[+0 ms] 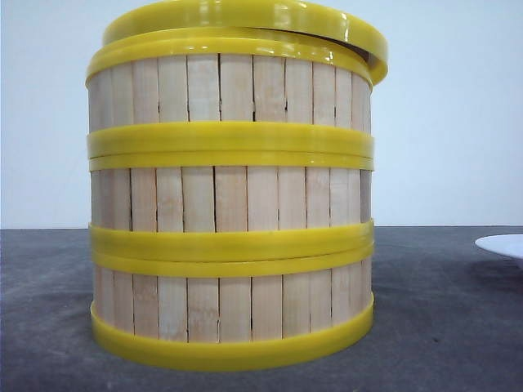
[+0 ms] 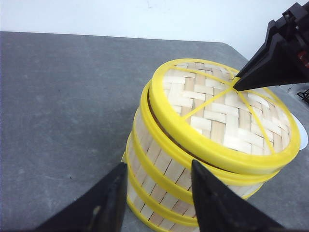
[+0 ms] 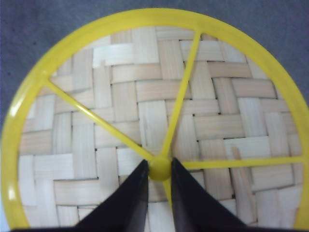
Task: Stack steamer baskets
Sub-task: 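Lift the lid with the right gripper and lower it onto the stack, then open the right gripper and withdraw it from the lid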
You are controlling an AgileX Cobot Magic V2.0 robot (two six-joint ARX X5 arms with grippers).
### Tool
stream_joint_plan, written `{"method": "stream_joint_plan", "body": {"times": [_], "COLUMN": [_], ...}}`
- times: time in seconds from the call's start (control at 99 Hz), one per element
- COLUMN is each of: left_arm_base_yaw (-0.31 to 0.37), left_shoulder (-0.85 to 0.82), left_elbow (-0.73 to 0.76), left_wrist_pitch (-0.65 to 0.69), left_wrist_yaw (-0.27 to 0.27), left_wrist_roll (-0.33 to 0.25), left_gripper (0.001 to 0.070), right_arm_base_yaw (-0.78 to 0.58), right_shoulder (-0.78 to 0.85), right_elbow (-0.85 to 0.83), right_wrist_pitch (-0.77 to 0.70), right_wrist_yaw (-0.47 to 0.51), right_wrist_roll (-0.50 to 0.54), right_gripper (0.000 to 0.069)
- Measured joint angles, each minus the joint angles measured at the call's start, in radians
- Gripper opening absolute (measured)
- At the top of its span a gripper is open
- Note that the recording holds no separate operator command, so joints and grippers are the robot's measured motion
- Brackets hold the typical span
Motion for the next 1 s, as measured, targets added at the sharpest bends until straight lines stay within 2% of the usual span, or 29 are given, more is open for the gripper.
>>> {"method": "stream_joint_plan", "body": {"times": [1.0], "left_arm_base_yaw": [0.0], "left_shoulder": [0.0], "left_elbow": [0.0], "left_wrist_pitch": [-0.007], "left_wrist_yaw": [0.008], "left_wrist_roll": [0.0], "left_gripper": [0.0241], "right_arm_base_yaw": [0.008], "right_shoulder": [0.029], "right_elbow": [0.003], "right_wrist_pitch": [0.02], "right_wrist_yaw": [-0.047], "right_wrist_roll": [-0.002], "right_gripper": [0.0051]}}
